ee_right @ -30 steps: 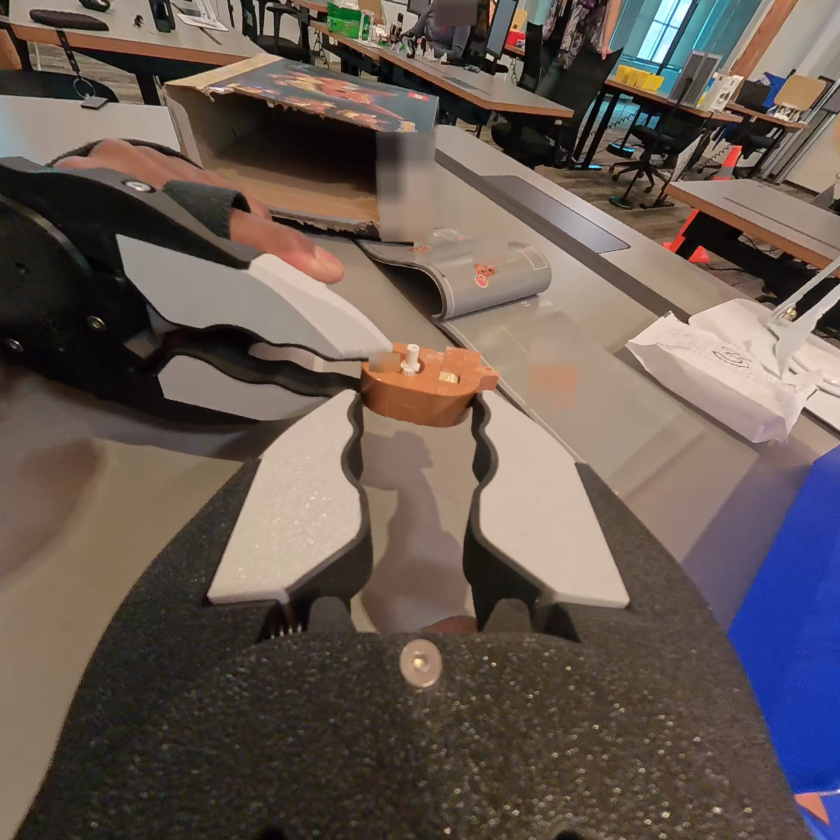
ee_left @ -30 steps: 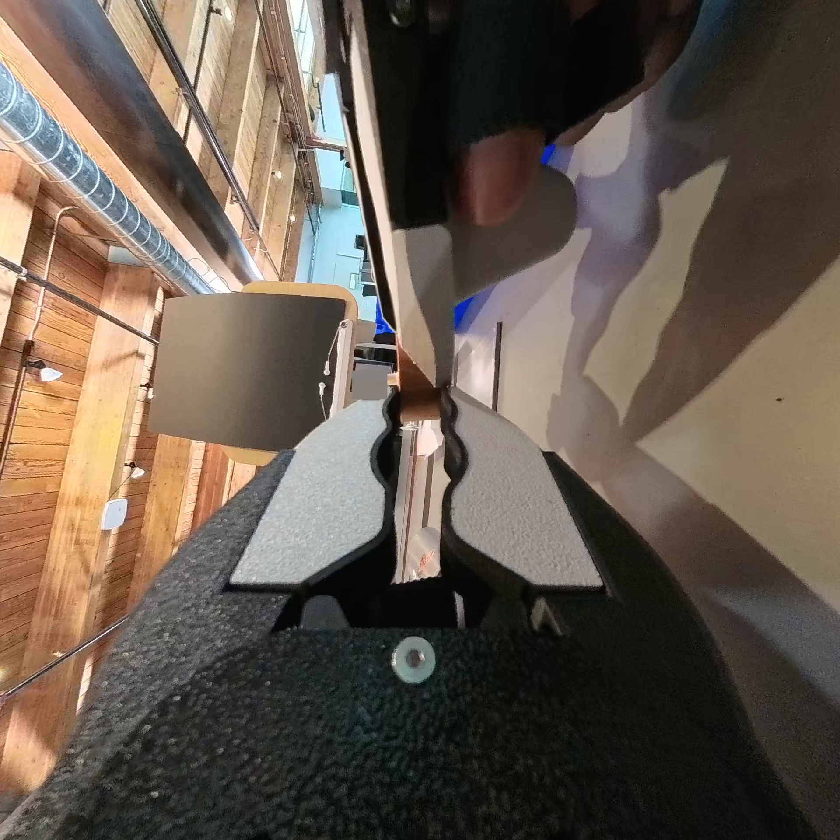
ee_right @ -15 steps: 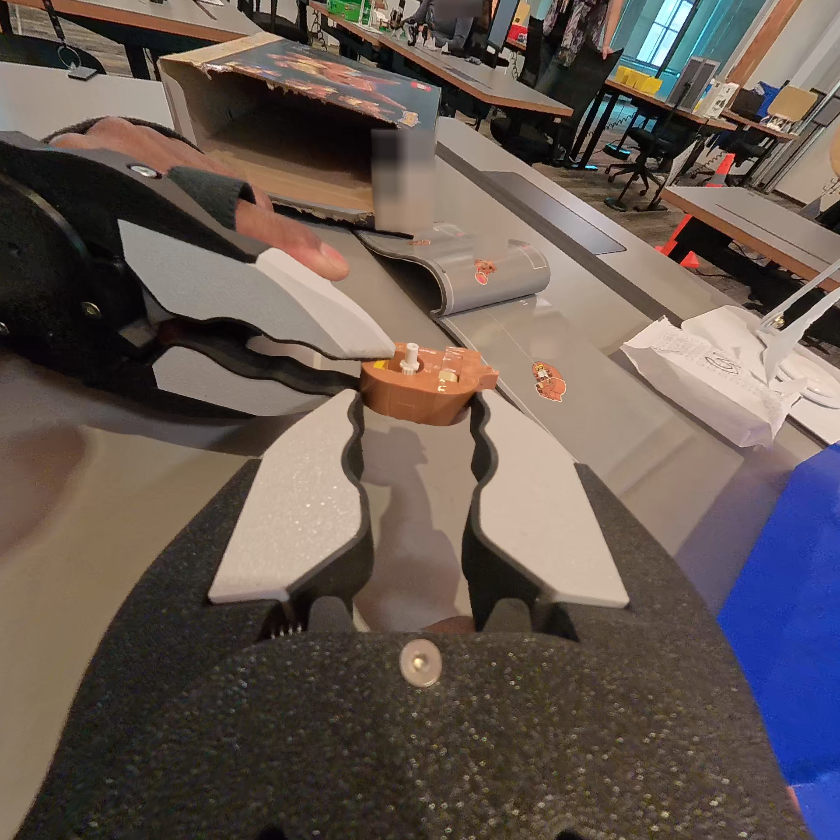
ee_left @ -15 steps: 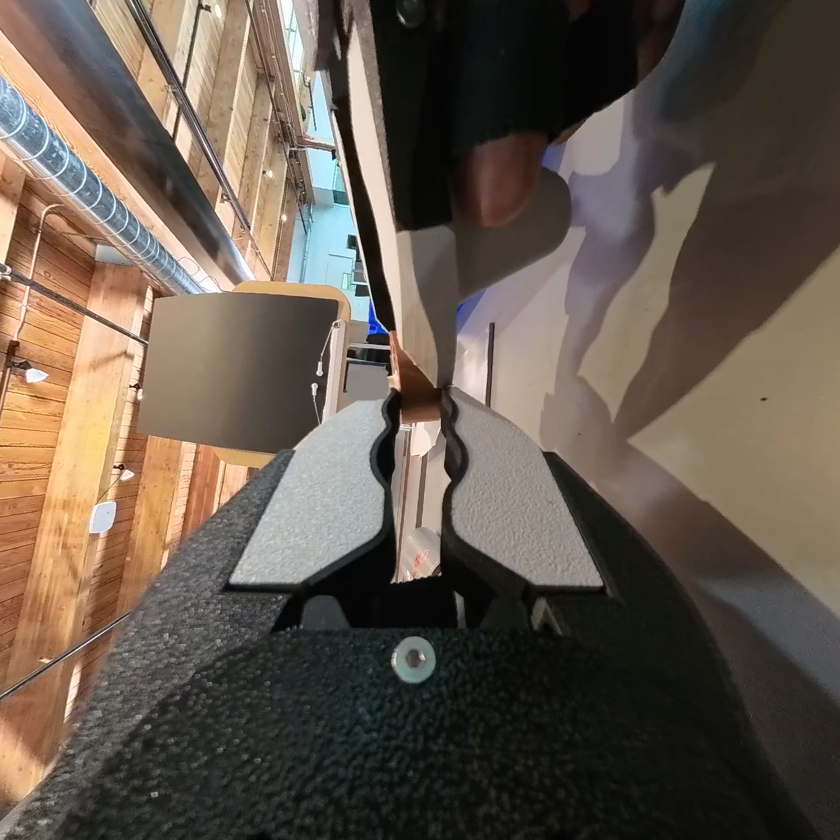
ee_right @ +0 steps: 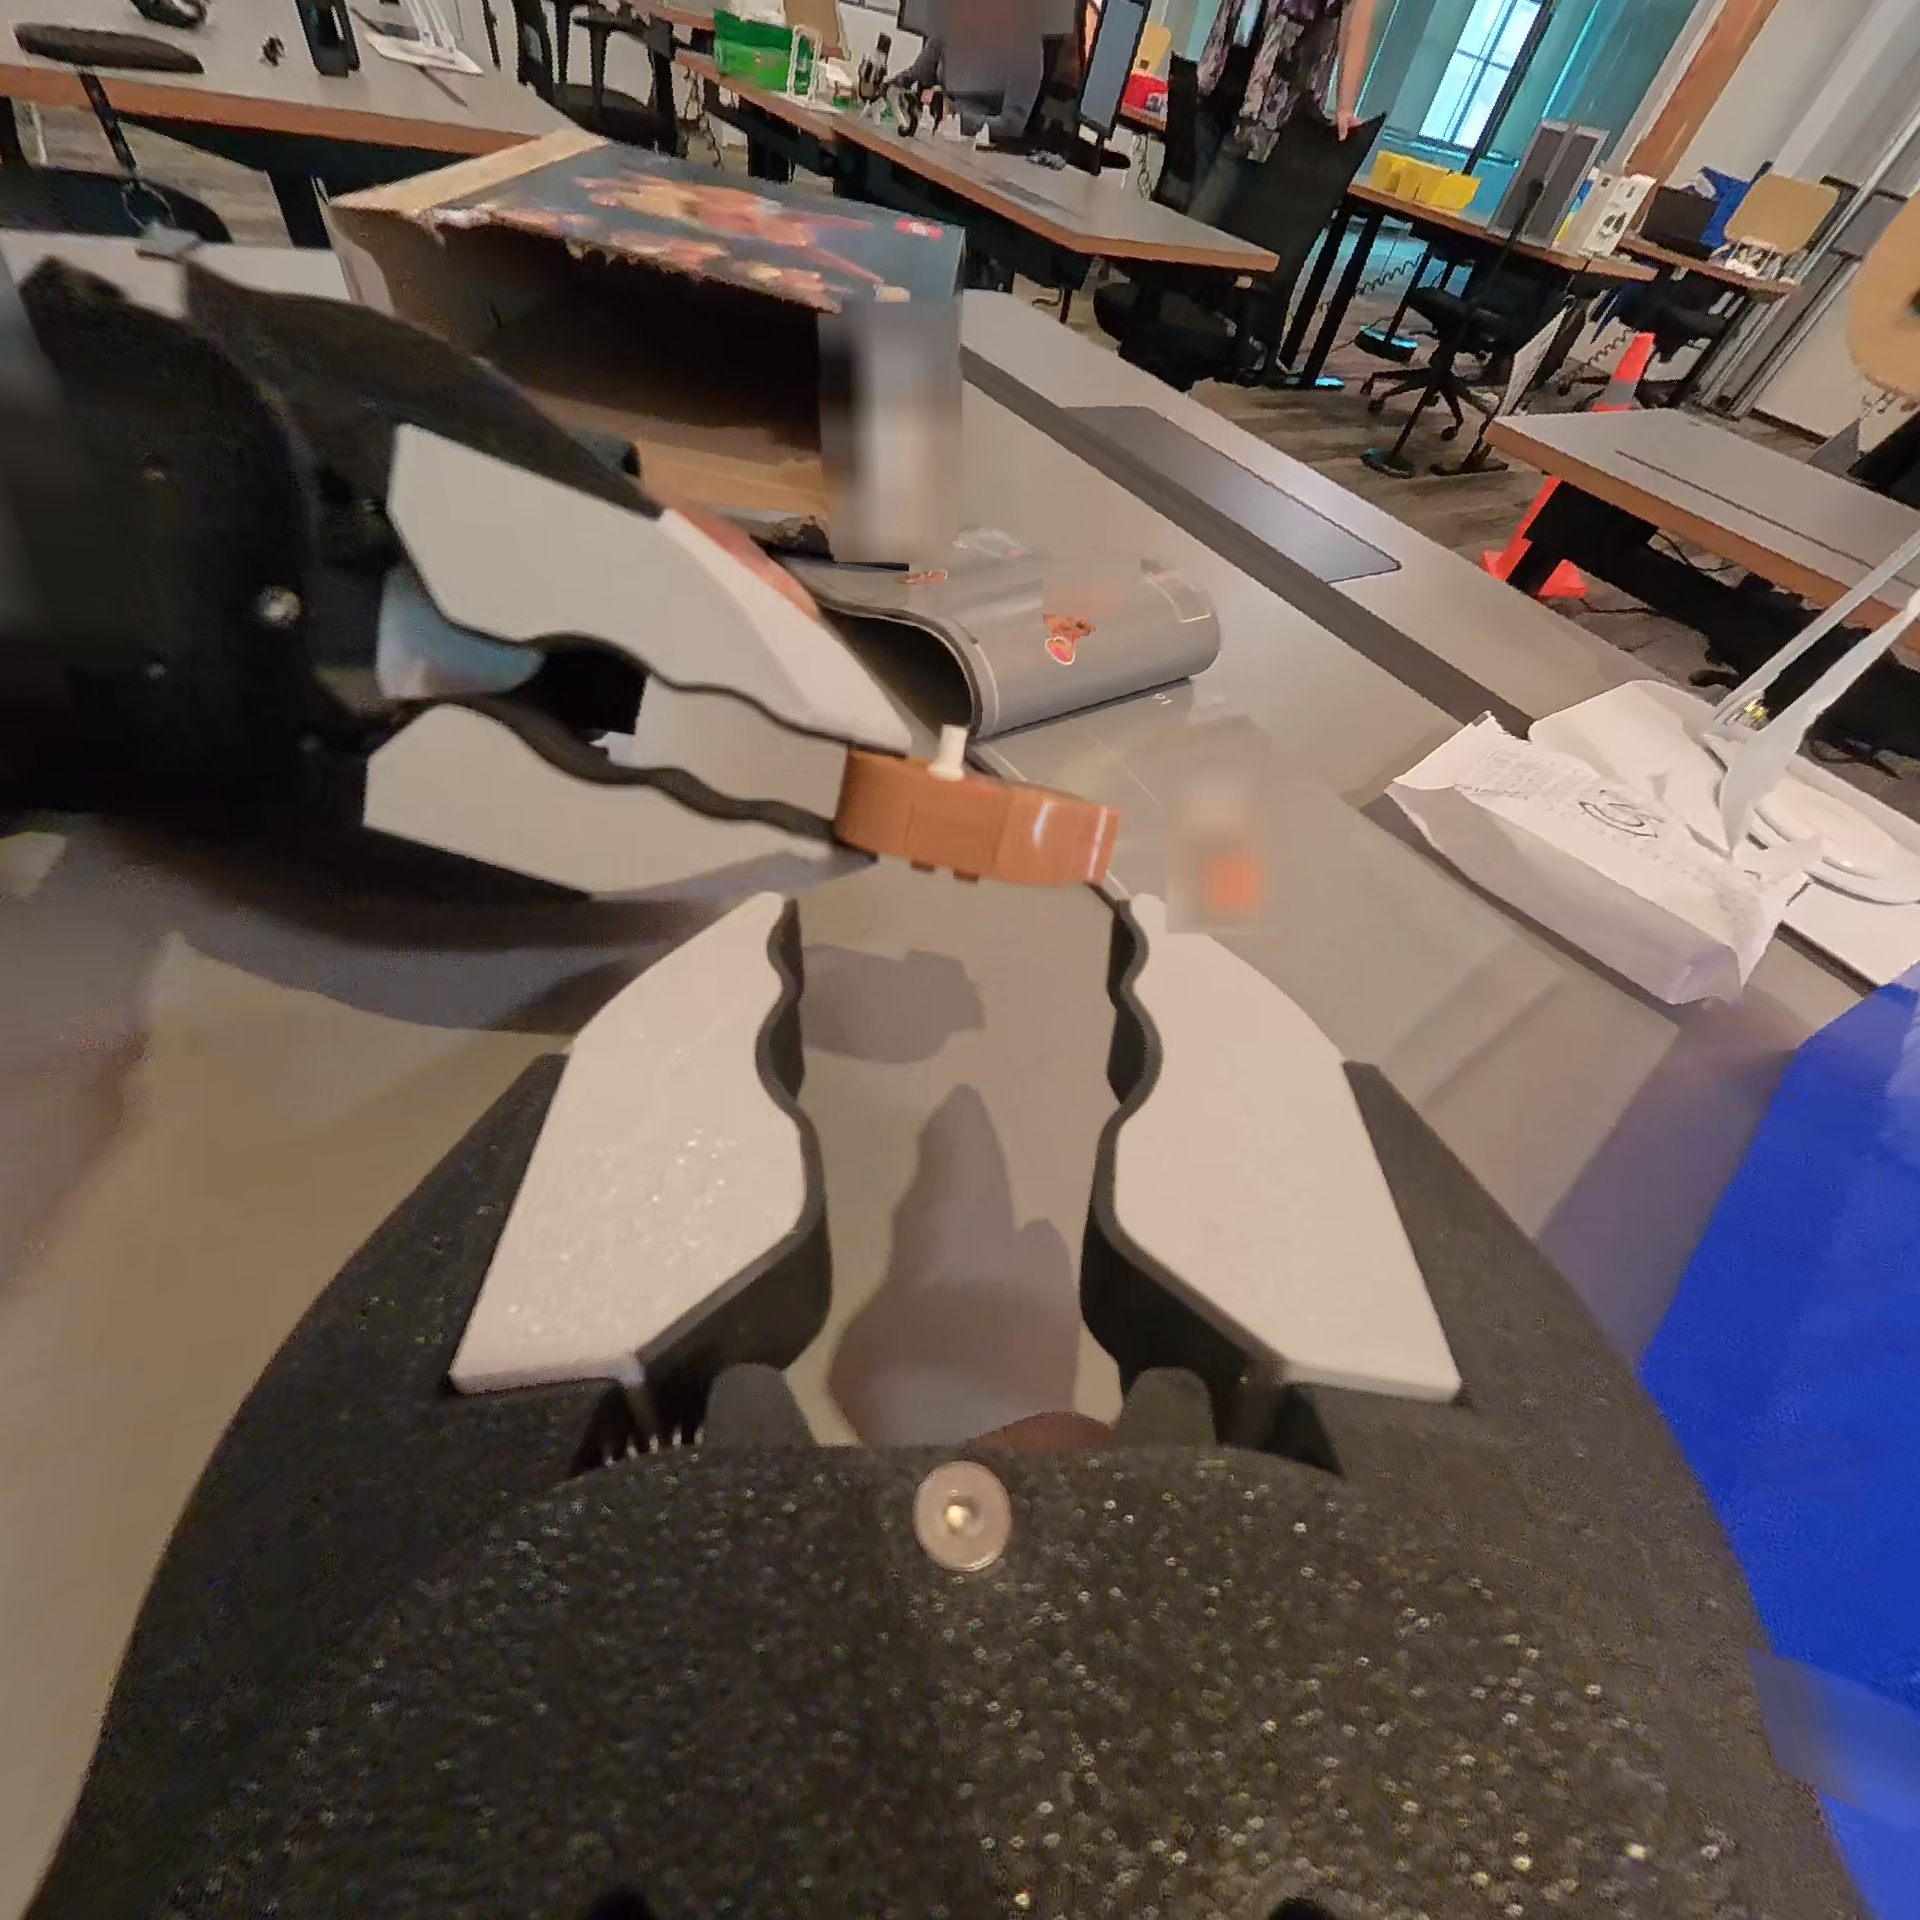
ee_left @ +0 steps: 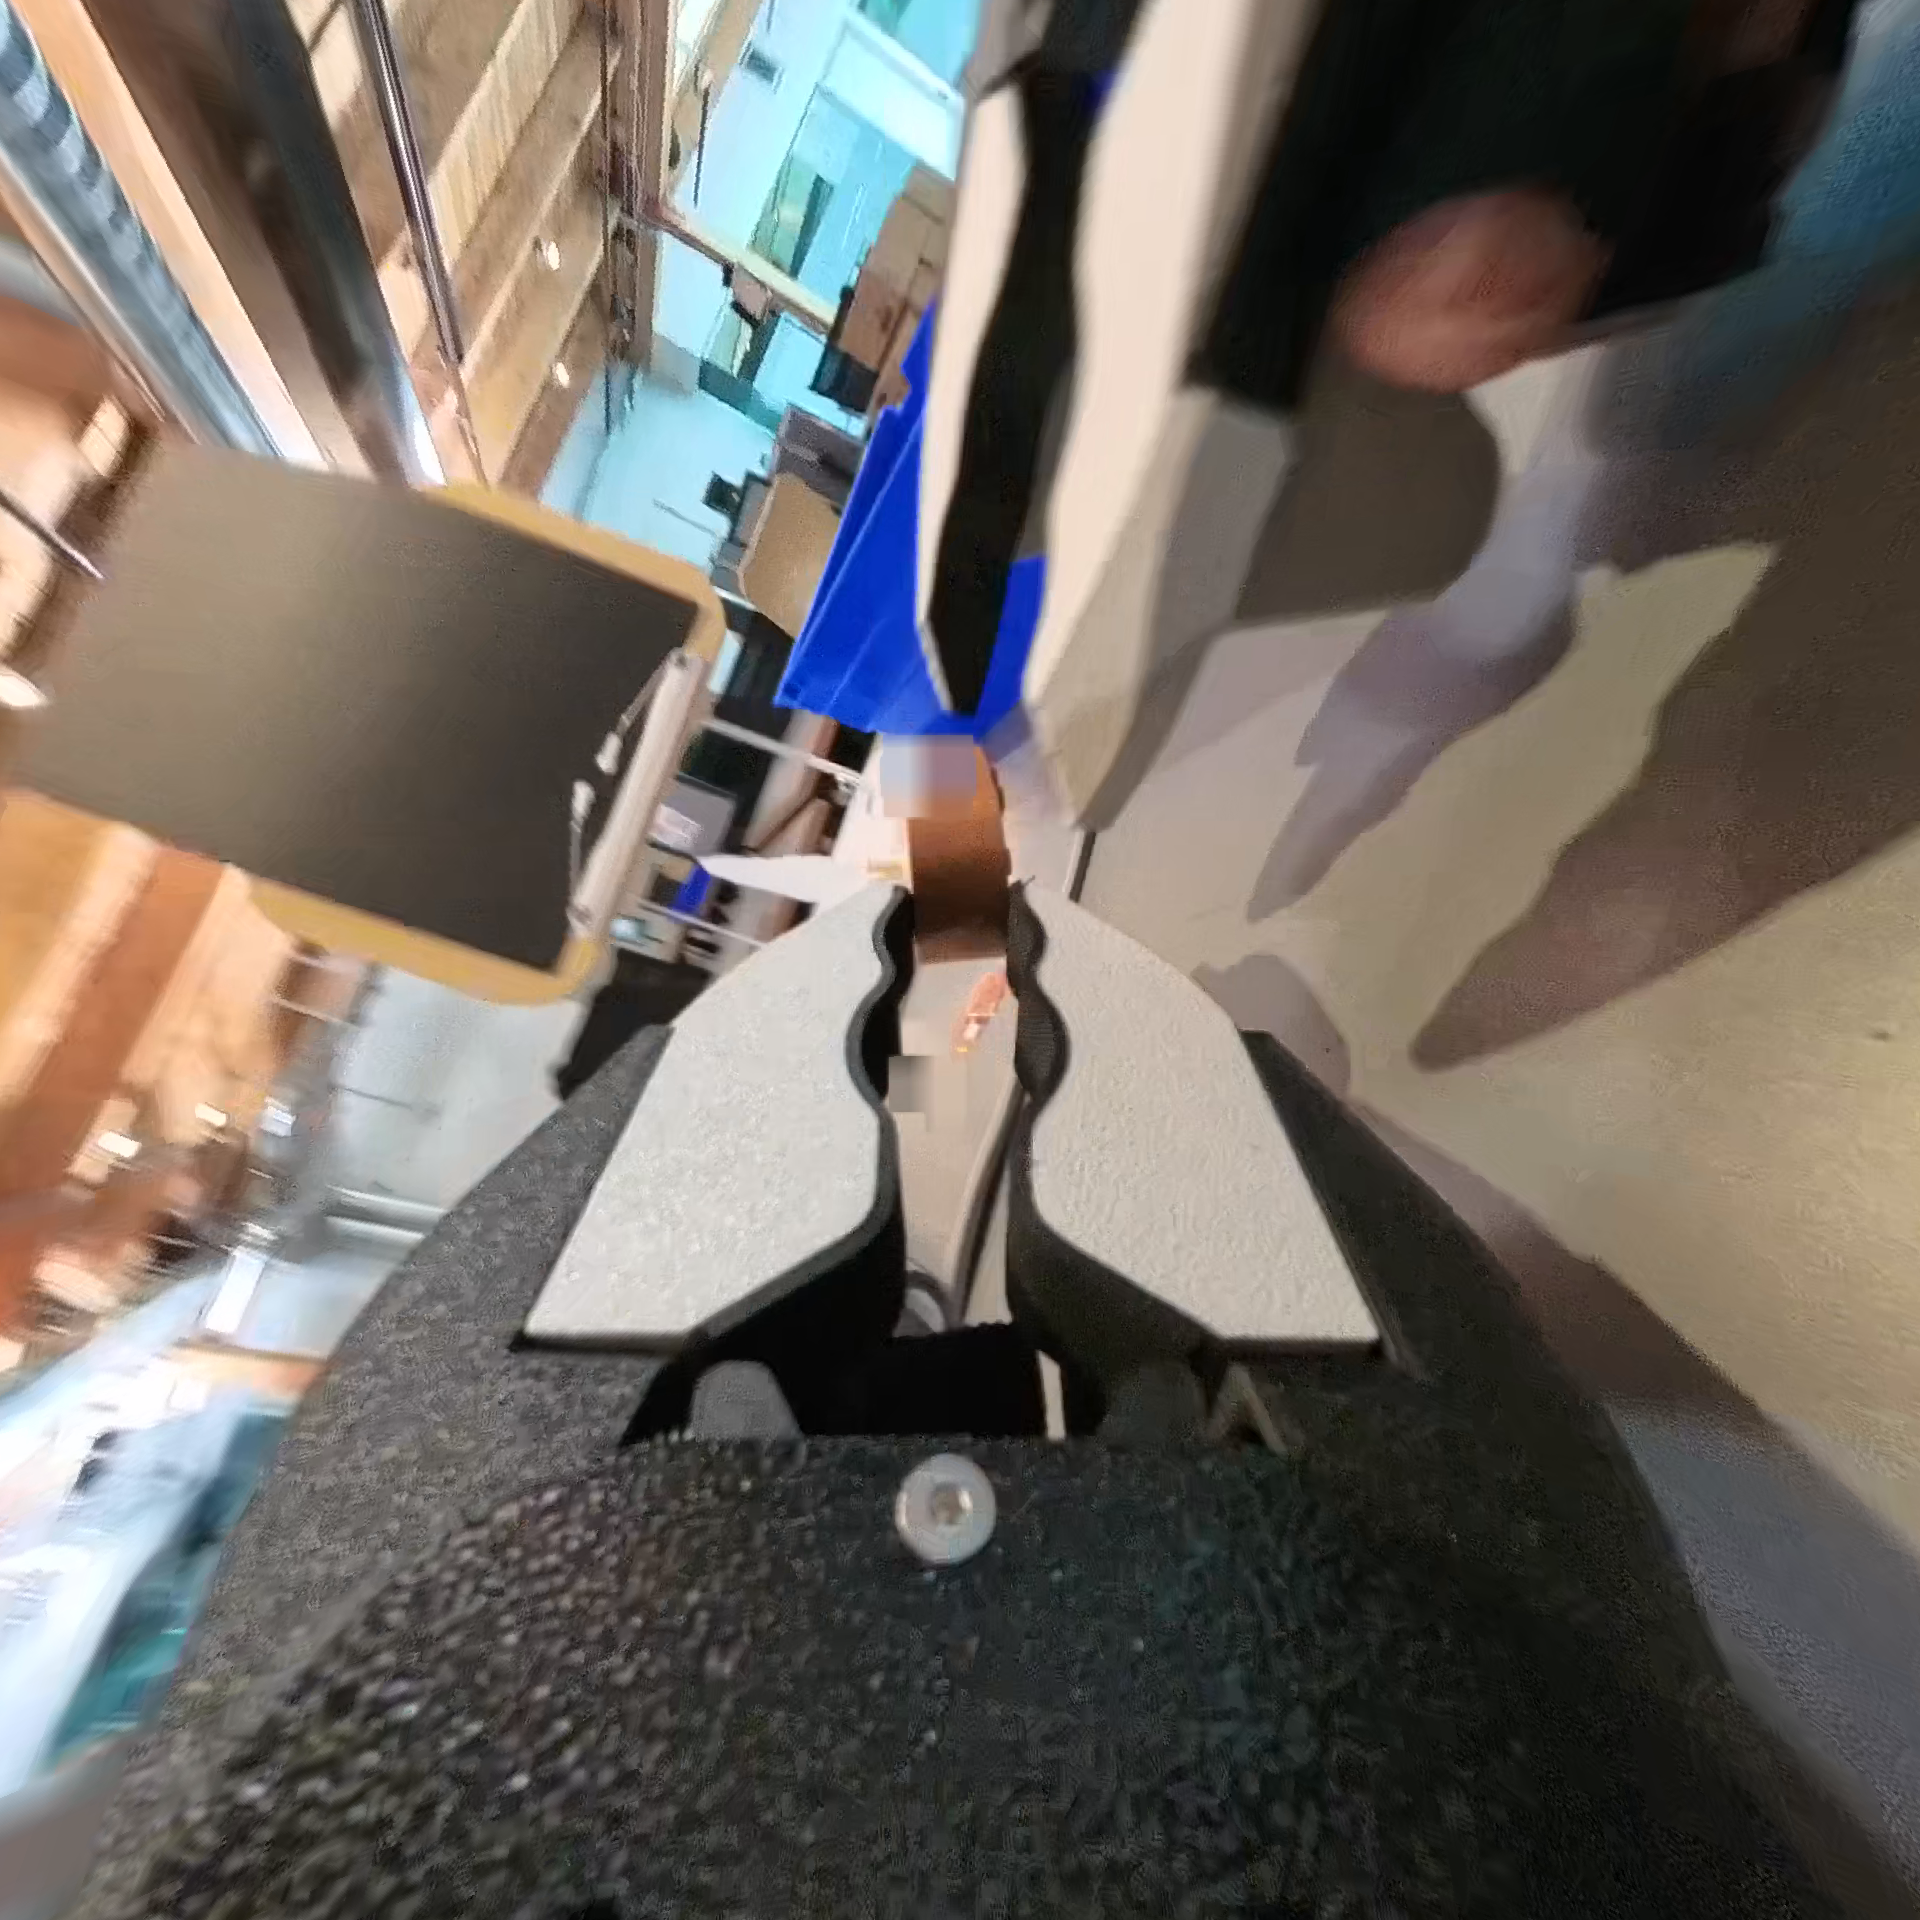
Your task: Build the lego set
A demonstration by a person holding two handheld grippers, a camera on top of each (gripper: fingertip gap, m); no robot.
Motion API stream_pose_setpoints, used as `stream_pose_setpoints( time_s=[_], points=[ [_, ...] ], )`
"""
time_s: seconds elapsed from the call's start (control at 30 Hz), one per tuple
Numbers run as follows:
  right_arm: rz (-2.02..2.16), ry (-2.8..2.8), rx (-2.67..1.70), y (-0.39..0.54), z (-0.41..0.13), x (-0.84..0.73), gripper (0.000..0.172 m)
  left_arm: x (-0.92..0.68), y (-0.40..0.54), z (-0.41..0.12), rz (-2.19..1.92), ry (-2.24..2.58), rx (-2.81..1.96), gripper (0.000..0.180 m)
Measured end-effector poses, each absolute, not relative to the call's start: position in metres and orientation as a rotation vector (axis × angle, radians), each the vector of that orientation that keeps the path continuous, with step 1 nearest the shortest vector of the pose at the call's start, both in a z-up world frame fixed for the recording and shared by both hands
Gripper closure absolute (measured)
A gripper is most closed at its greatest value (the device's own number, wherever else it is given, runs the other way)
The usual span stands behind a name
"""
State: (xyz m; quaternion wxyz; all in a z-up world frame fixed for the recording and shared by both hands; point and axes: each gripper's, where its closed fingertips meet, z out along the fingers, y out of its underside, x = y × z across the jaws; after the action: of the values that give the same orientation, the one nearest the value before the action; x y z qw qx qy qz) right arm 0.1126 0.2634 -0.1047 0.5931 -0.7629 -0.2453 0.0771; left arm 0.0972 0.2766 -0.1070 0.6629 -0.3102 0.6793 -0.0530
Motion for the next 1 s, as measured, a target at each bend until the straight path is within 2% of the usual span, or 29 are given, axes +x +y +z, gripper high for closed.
stream_pose_setpoints(
  time_s=[0.1, 0.27, 0.47, 0.9, 1.0],
  points=[
    [0.2, -0.563, -1.749, 0.264, -0.1, 0.119, 0.114, 0.095, 0.293, -0.113, -0.311, 1.546, -0.9, 0.164],
    [0.269, -0.568, -1.784, 0.265, -0.107, 0.122, 0.117, 0.095, 0.295, -0.124, -0.86, 1.592, -1.23, 0.164],
    [0.407, -0.549, -1.837, 0.264, -0.117, 0.117, 0.121, 0.087, 0.283, -0.114, -1.362, 1.56, -1.429, 0.164],
    [0.703, -0.536, -1.879, 0.261, -0.117, 0.102, 0.126, 0.08, 0.275, -0.102, -1.684, 1.505, -1.46, 0.164],
    [0.77, -0.523, -1.847, 0.26, -0.111, 0.099, 0.132, 0.078, 0.27, -0.101, -1.703, 1.534, -1.432, 0.164]
  ],
)
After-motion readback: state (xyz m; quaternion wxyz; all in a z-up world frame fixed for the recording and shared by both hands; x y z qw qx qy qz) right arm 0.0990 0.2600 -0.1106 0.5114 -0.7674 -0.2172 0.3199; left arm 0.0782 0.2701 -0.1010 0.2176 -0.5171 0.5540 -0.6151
